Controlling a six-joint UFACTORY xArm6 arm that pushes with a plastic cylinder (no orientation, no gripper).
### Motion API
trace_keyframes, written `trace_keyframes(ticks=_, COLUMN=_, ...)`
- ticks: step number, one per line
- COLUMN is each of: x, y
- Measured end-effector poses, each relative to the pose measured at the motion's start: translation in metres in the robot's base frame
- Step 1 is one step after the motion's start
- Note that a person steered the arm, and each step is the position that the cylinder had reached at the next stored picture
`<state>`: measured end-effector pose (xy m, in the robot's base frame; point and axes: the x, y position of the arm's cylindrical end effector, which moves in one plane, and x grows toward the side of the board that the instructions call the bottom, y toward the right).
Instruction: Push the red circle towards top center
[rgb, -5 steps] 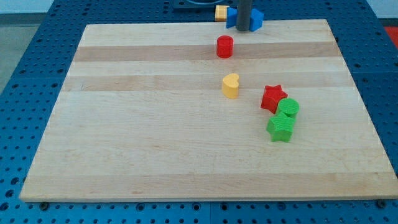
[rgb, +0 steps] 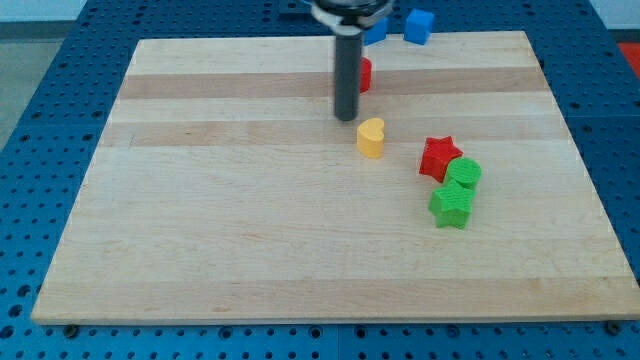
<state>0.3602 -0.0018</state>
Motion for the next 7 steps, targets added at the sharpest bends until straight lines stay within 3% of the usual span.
trace_keyframes(ticks=1, x=-0.025, y=-0.016)
trace_keyframes(ticks=3, x=-0.051, y=0.007)
trace_keyframes(ticks=7, x=-0.022, y=0.014)
